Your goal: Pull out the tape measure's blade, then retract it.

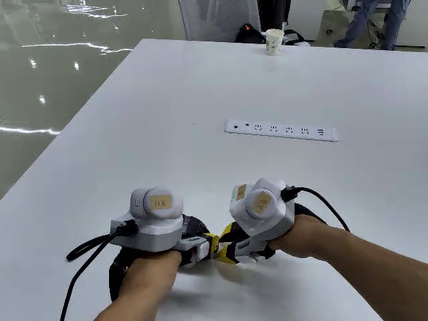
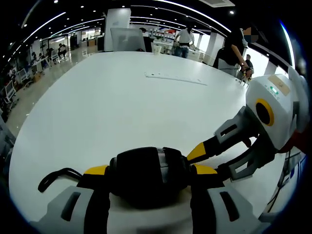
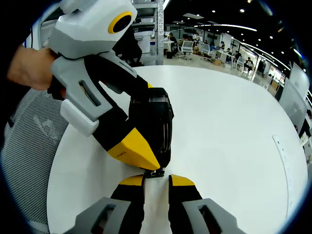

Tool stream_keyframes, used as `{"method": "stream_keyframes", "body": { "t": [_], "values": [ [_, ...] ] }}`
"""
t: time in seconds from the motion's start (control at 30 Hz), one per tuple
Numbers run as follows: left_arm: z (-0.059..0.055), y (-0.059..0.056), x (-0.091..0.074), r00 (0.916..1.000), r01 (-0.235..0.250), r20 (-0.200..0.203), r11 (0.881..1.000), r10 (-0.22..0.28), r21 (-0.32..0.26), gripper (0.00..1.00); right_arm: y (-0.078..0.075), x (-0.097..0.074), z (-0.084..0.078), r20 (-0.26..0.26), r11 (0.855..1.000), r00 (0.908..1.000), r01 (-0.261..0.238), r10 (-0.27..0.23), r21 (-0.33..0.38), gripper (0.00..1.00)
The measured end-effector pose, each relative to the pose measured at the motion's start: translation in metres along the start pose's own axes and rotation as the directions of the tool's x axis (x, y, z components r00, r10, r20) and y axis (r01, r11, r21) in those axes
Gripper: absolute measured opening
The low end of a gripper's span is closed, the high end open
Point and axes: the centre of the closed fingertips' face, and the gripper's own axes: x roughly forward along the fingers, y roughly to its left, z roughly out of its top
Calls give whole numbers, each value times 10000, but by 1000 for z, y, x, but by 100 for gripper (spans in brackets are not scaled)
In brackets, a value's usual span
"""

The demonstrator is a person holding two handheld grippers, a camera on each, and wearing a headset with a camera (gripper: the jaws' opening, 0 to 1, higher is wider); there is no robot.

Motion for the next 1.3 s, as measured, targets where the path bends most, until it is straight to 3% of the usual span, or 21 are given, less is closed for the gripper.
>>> {"method": "stream_keyframes", "body": {
  "t": [0.3, 0.83, 1.3],
  "values": [
    [-2, -8, -3, 9993, 348, -175, 9992, -345, 172, 71, 1, -10, -7, 122, 9993, 9997, 214, -218, 296, 20],
    [-9, -16, -10, 9954, 876, -446, 9934, -845, 745, 77, 4, -33, -26, 167, 9944, 9976, 660, -676, 822, 27],
    [-6, -19, -18, 9916, 1291, -212, 9867, -1276, 987, 78, 5, -51, -36, 350, 9832, 9919, 1162, -1222, 1408, 34]
  ]
}}
